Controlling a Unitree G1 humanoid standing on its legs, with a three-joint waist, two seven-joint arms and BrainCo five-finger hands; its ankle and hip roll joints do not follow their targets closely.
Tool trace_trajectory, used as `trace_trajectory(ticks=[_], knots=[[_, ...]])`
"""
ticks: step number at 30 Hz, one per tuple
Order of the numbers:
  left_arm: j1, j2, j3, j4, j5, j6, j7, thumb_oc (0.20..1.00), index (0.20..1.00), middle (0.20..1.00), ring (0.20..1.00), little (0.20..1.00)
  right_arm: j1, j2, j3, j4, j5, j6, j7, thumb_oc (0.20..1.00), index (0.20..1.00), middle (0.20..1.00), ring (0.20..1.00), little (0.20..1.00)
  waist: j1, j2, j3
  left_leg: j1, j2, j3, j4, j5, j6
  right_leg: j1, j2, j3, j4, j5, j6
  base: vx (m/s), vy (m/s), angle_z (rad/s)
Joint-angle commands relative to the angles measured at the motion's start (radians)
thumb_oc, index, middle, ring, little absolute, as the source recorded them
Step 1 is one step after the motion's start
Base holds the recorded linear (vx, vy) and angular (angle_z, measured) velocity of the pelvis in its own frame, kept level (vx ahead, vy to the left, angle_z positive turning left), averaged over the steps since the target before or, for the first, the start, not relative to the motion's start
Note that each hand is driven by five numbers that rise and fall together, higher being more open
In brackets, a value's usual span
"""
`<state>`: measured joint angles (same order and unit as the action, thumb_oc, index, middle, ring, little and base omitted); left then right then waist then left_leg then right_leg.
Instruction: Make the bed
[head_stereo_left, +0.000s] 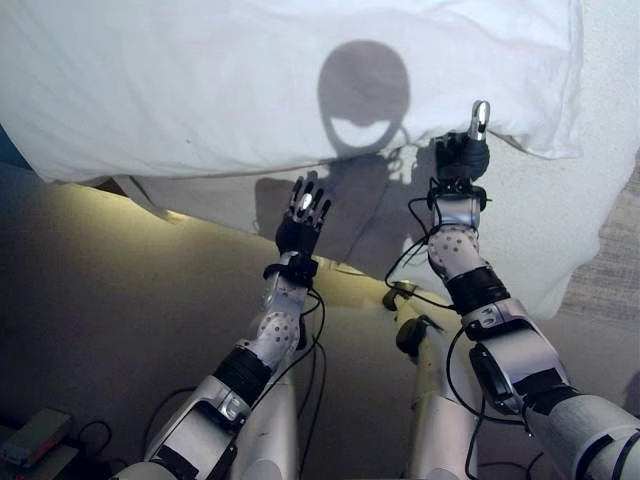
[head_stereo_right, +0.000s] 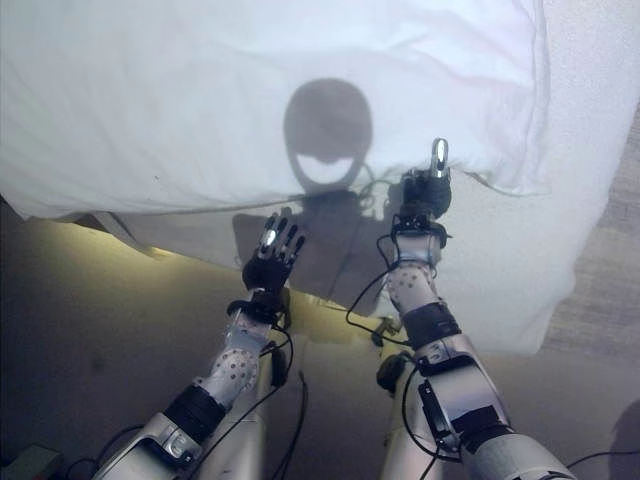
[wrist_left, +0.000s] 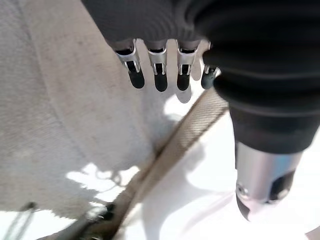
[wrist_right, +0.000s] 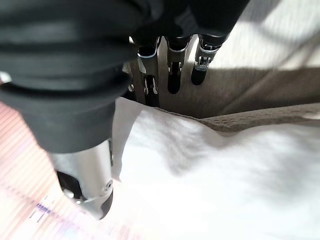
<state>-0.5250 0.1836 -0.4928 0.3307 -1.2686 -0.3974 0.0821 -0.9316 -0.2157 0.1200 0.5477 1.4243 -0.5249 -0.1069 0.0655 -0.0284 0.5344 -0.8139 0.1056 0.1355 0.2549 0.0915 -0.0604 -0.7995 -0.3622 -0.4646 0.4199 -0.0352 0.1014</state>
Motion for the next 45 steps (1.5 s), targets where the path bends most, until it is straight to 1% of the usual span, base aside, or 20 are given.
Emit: trace_trajectory(ticks=[1,2,3,4,5,16,17,21,23,24,25,27,29,30,34,39,43,45], knots=[[0.025,-0.007,-0.023,-0.134,0.076,-0.006,-0.030,1.000,1.000,1.000,1.000,1.000,-0.052,-0.096,-0.035,-0.091,-0.037,-0.076,0.036,1.000,1.000,1.000,1.000,1.000,-0.013,0.060,-0.014,0.037,-0.007,0.021,0.035,-0.110,-0.006,-0.019,0.006,0.064,-0.037,0.109,0.107,0.00,0.000,0.00],[0.026,-0.006,-0.025,-0.136,0.076,-0.002,-0.035,1.000,1.000,1.000,1.000,1.000,-0.048,-0.091,-0.022,-0.124,-0.036,-0.072,0.056,1.000,1.000,1.000,1.000,1.000,-0.015,0.058,-0.014,0.035,-0.006,0.023,0.035,-0.109,-0.006,-0.020,0.007,0.062,-0.036,0.109,0.106,0.00,0.000,0.00],[0.027,-0.005,-0.023,-0.136,0.076,-0.002,-0.036,1.000,1.000,1.000,1.000,1.000,-0.043,-0.089,-0.020,-0.130,-0.037,-0.072,0.056,1.000,1.000,1.000,1.000,1.000,-0.016,0.057,-0.014,0.035,-0.005,0.023,0.036,-0.109,-0.006,-0.020,0.007,0.063,-0.036,0.109,0.106,0.00,0.000,0.00],[0.016,-0.004,-0.031,-0.145,0.075,0.003,-0.045,1.000,1.000,1.000,1.000,1.000,-0.007,-0.076,0.012,-0.239,-0.057,-0.073,0.102,1.000,1.000,1.000,1.000,1.000,-0.026,0.044,-0.014,0.031,-0.002,0.025,0.032,-0.107,-0.006,-0.026,0.010,0.059,-0.039,0.110,0.105,0.00,0.000,0.00],[0.018,-0.003,-0.028,-0.145,0.074,0.004,-0.046,1.000,1.000,1.000,1.000,1.000,0.011,-0.070,0.016,-0.263,-0.068,-0.075,0.092,1.000,1.000,1.000,1.000,1.000,-0.029,0.042,-0.014,0.033,-0.002,0.027,0.032,-0.106,-0.006,-0.025,0.009,0.060,-0.039,0.110,0.105,0.00,0.000,0.00],[0.019,-0.003,-0.028,-0.145,0.074,0.004,-0.046,1.000,1.000,1.000,1.000,1.000,0.013,-0.069,0.017,-0.267,-0.072,-0.075,0.088,1.000,1.000,1.000,1.000,1.000,-0.029,0.042,-0.014,0.034,-0.002,0.027,0.031,-0.105,-0.006,-0.025,0.009,0.061,-0.038,0.110,0.105,0.00,-0.004,0.00],[-0.074,-0.047,-0.112,-0.160,0.082,0.026,-0.062,1.000,1.000,1.000,1.000,1.000,0.115,-0.019,0.059,-0.374,-0.141,-0.062,0.083,0.200,0.200,0.200,0.200,0.200,-0.065,0.005,-0.014,0.030,0.004,0.031,0.040,-0.111,-0.002,-0.027,0.015,0.056,-0.044,0.115,0.104,-0.01,-0.046,0.00],[-0.091,-0.078,-0.127,-0.155,0.051,0.025,-0.068,1.000,1.000,1.000,1.000,1.000,0.119,-0.006,0.049,-0.387,-0.147,-0.072,0.066,0.200,0.200,0.200,0.200,0.200,-0.068,0.003,-0.014,0.031,0.004,0.033,0.034,-0.111,-0.003,-0.026,0.019,0.057,-0.047,0.115,0.104,0.00,-0.015,-0.02],[-0.103,-0.107,-0.139,-0.162,0.008,0.029,-0.078,1.000,1.000,1.000,1.000,1.000,0.122,0.003,0.048,-0.388,-0.143,-0.074,0.062,0.200,0.200,0.200,0.200,0.200,-0.072,-0.001,-0.014,0.030,0.005,0.031,0.037,-0.111,-0.003,-0.025,0.020,0.057,-0.045,0.114,0.105,0.00,-0.013,-0.13],[-0.104,-0.107,-0.139,-0.161,0.006,0.029,-0.080,1.000,1.000,1.000,1.000,1.000,0.122,0.002,0.049,-0.388,-0.143,-0.074,0.062,0.200,0.200,0.200,0.200,0.200,-0.072,0.000,-0.014,0.030,0.005,0.030,0.037,-0.111,-0.003,-0.025,0.020,0.057,-0.045,0.113,0.105,0.00,-0.015,-0.06],[-0.123,-0.134,-0.149,-0.169,-0.031,0.023,-0.087,1.000,1.000,1.000,1.000,1.000,0.125,0.008,0.059,-0.385,-0.140,-0.072,0.063,0.200,0.200,0.200,0.200,0.200,-0.077,-0.006,-0.014,0.028,0.006,0.029,0.037,-0.111,-0.004,-0.026,0.022,0.056,-0.045,0.115,0.106,0.00,0.000,0.00],[-0.133,-0.147,-0.152,-0.167,-0.043,0.022,-0.090,1.000,1.000,1.000,1.000,1.000,0.125,0.009,0.059,-0.384,-0.140,-0.073,0.062,0.200,0.200,0.200,0.200,0.200,-0.080,-0.007,-0.014,0.025,0.007,0.029,0.039,-0.112,-0.003,-0.028,0.022,0.055,-0.045,0.115,0.106,0.00,0.000,0.00],[-0.166,-0.192,-0.162,-0.174,-0.089,0.017,-0.098,1.000,1.000,1.000,1.000,1.000,0.126,0.022,0.062,-0.383,-0.134,-0.076,0.066,0.200,0.200,0.200,0.200,0.200,-0.087,-0.014,-0.014,0.022,0.009,0.028,0.042,-0.114,-0.004,-0.034,0.024,0.054,-0.045,0.116,0.108,0.00,0.000,0.00],[-0.168,-0.193,-0.161,-0.173,-0.090,0.016,-0.099,1.000,1.000,1.000,1.000,1.000,0.126,0.021,0.062,-0.382,-0.134,-0.077,0.066,0.200,0.200,0.200,0.200,0.200,-0.087,-0.013,-0.014,0.021,0.009,0.028,0.042,-0.114,-0.003,-0.035,0.024,0.054,-0.045,0.116,0.108,0.00,0.000,0.00],[-0.223,-0.241,-0.161,-0.192,-0.148,-0.005,-0.108,1.000,1.000,1.000,1.000,1.000,0.126,0.039,0.071,-0.379,-0.124,-0.080,0.074,0.200,0.200,0.200,0.200,0.200,-0.094,-0.018,-0.014,0.013,0.009,0.025,0.044,-0.114,-0.003,-0.039,0.027,0.055,-0.044,0.114,0.107,0.00,0.000,0.00],[-0.247,-0.245,-0.143,-0.196,-0.147,-0.029,-0.106,1.000,1.000,1.000,1.000,1.000,0.130,0.048,0.073,-0.375,-0.116,-0.078,0.083,0.200,0.200,0.200,0.200,0.200,-0.098,-0.017,-0.014,0.012,0.011,0.026,0.045,-0.116,-0.002,-0.042,0.027,0.056,-0.044,0.115,0.108,0.00,0.000,0.00],[-0.255,-0.242,-0.108,-0.201,-0.145,-0.062,-0.100,1.000,1.000,1.000,1.000,1.000,0.133,0.048,0.072,-0.376,-0.113,-0.076,0.092,0.200,0.200,0.200,0.200,0.200,-0.098,-0.020,-0.014,0.007,0.012,0.027,0.047,-0.116,-0.002,-0.049,0.029,0.059,-0.044,0.118,0.109,0.00,0.000,0.00],[-0.255,-0.242,-0.105,-0.201,-0.143,-0.065,-0.099,1.000,1.000,1.000,1.000,1.000,0.133,0.049,0.070,-0.375,-0.113,-0.076,0.091,0.200,0.200,0.200,0.200,0.200,-0.097,-0.020,-0.014,0.006,0.012,0.027,0.048,-0.116,-0.002,-0.048,0.029,0.058,-0.044,0.118,0.109,0.00,0.000,0.00]])
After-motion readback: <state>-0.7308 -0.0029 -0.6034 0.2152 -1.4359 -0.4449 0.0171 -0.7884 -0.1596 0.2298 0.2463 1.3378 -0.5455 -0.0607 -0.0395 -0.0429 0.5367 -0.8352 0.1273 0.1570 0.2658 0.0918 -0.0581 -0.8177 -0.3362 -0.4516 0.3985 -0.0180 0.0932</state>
